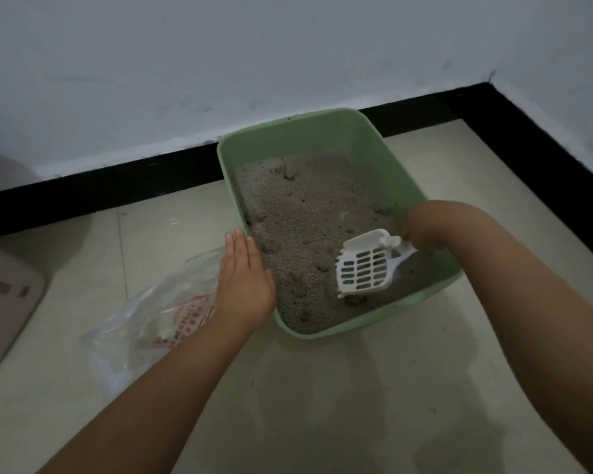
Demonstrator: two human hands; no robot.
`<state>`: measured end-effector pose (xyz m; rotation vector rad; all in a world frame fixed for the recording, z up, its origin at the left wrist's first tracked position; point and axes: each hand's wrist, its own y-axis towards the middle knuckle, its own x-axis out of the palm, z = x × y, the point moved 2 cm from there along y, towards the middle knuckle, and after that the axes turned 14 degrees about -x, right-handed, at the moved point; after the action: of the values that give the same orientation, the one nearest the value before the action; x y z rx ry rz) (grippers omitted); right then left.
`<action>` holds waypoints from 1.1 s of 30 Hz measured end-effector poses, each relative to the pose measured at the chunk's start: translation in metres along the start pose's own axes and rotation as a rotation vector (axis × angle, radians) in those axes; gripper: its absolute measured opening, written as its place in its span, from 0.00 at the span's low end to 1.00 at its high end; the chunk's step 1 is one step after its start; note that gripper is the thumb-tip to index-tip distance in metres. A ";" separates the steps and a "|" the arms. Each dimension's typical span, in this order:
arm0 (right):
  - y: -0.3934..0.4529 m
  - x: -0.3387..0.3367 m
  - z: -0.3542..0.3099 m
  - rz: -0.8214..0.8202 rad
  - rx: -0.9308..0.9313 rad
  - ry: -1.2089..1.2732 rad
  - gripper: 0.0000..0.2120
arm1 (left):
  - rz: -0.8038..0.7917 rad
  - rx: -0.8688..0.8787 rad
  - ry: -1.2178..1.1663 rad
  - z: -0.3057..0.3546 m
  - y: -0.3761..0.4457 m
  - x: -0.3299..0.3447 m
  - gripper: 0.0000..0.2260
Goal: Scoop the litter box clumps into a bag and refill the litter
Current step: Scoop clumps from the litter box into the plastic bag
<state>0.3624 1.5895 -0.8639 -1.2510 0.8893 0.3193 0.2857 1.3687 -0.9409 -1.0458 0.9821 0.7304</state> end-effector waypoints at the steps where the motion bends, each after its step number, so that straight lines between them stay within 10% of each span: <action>1: 0.003 0.000 -0.003 -0.006 -0.022 -0.043 0.09 | 0.002 0.001 -0.004 0.000 0.000 0.000 0.27; 9: 0.033 0.019 -0.014 0.087 -0.316 -0.119 0.10 | 0.015 0.000 -0.064 0.001 0.000 0.004 0.26; 33: 0.054 0.079 -0.015 0.305 -0.395 0.314 0.12 | 0.067 0.045 -0.119 -0.007 0.003 0.009 0.34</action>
<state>0.3711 1.5739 -0.9593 -1.5555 1.3376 0.5715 0.2848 1.3634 -0.9514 -0.9233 0.9302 0.8122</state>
